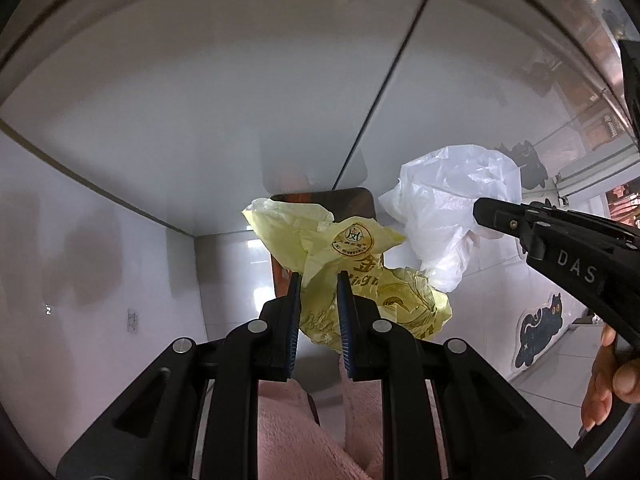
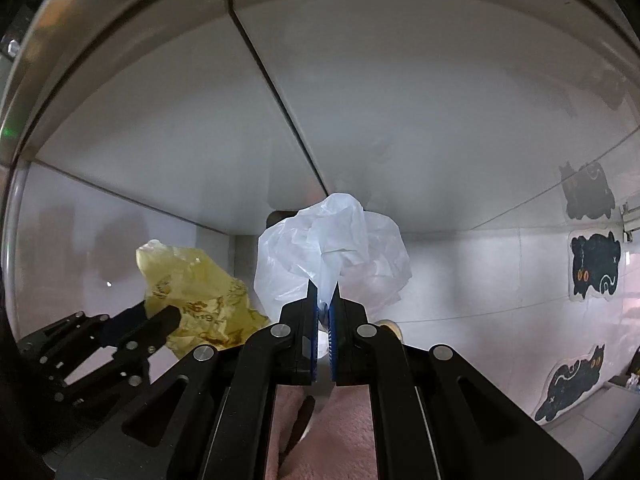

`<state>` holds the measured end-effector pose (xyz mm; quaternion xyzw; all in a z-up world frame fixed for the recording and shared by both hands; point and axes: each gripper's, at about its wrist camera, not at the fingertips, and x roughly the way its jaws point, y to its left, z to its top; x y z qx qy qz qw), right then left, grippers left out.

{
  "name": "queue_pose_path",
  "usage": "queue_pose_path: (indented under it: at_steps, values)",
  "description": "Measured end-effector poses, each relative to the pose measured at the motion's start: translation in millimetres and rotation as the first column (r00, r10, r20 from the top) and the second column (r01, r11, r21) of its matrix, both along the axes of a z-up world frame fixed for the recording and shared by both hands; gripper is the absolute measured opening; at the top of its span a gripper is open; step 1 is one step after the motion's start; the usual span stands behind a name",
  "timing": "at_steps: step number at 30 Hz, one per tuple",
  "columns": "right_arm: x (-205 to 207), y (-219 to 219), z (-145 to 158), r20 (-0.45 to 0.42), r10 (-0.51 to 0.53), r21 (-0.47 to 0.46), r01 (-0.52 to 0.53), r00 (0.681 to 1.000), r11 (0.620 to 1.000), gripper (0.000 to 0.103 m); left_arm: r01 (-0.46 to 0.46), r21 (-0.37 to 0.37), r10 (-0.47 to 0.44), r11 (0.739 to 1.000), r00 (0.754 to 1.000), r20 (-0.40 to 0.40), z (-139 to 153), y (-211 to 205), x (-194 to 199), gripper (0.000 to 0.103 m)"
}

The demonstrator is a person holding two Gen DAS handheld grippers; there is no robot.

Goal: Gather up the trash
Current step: 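Open both tools to drop the wrapper and bag into the bin, then raise both tools back toward the counter trash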

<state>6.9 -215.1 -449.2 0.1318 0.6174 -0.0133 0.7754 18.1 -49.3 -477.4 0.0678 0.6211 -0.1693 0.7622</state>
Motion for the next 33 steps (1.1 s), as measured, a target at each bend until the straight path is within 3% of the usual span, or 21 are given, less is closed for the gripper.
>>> queue_pose_path:
  at_steps: [13,20,21,23,27,29,33]
  values:
    - [25.0,3.2,-21.4,-0.058,-0.001,0.043,0.003,0.998,0.999,0.009,-0.012,-0.026,0.011,1.0,0.999,-0.043,-19.6,-0.2,14.5,0.023]
    - [35.5,8.6,-18.2,-0.066,0.011,0.027,-0.009,0.998,1.0,0.011,-0.003,-0.026,0.002,1.0,0.999,-0.034,-15.5,-2.1,20.2,0.042]
    - [35.7,10.1,-18.4,-0.065,0.01,0.022,-0.009,0.998,1.0,0.014,-0.004,-0.027,0.003,1.0,0.999,-0.032,-13.8,-1.5,20.6,0.044]
    - [36.5,9.7,-15.9,-0.057,0.008,0.016,-0.007,0.998,1.0,0.049,-0.004,-0.022,0.004,1.0,1.0,-0.02,-8.4,0.4,19.5,0.052]
    - [38.4,8.7,-3.1,-0.037,0.003,0.009,-0.003,0.999,1.0,0.059,-0.016,-0.012,0.016,1.0,1.0,0.008,6.1,6.9,20.1,0.062]
    - [37.7,8.4,8.1,-0.018,0.002,-0.002,-0.002,1.0,1.0,0.074,-0.027,-0.017,0.027,0.999,0.999,0.026,17.5,11.6,20.4,0.072]
    - [35.3,10.1,35.0,0.024,0.005,-0.034,-0.004,1.0,0.999,0.092,-0.034,-0.039,0.036,0.999,0.997,0.067,41.9,19.2,21.8,0.083]
